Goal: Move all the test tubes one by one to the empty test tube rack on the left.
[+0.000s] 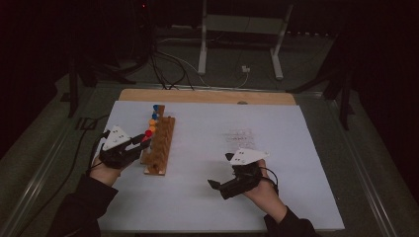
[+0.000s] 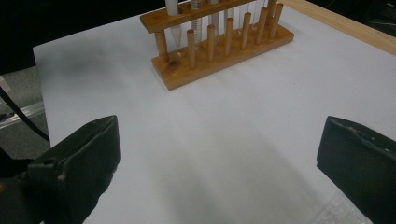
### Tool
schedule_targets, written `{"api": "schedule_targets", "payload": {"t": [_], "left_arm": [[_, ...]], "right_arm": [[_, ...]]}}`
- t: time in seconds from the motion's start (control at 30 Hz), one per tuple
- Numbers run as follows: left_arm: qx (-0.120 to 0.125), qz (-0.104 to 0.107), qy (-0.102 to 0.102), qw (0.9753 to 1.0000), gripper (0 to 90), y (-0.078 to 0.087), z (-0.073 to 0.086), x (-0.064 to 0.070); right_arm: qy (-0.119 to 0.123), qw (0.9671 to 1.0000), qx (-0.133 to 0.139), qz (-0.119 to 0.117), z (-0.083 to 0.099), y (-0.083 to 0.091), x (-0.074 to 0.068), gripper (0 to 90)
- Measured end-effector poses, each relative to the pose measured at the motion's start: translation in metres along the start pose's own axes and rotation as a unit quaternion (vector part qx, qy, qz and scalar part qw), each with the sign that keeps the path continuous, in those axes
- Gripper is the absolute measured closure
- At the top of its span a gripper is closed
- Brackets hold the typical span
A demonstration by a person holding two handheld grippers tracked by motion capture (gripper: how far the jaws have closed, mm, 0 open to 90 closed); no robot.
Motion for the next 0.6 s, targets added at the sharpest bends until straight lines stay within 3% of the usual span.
{"api": "schedule_targets", "payload": {"t": [0.23, 0.43, 0.6], "left_arm": [[-0.020, 0.007, -0.002, 0.9998, 71.8, -0.007, 0.010, 0.002], [-0.016, 0.013, -0.003, 0.9998, 69.5, -0.005, 0.011, 0.002], [0.006, 0.021, -0.005, 0.9998, 47.5, 0.007, 0.003, 0.006]], "right_arm": [[-0.002, 1.0000, 0.002, 0.001, -0.001, 0.001, 0.000, 0.0], [-0.002, 1.0000, 0.004, 0.001, -0.001, 0.003, 0.001, 0.0], [-0.001, 1.0000, 0.006, 0.001, -0.001, 0.005, 0.002, 0.0]]}}
Point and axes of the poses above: each handheld gripper's, and its own axes: y roughly backward along the jaws, z roughly out of its underside, x roughly to its right, the point moved 8 cm from there along -y, roughly forward along the jaws, and after that the axes turned 6 degrees about -y, right-handed, at the moved point
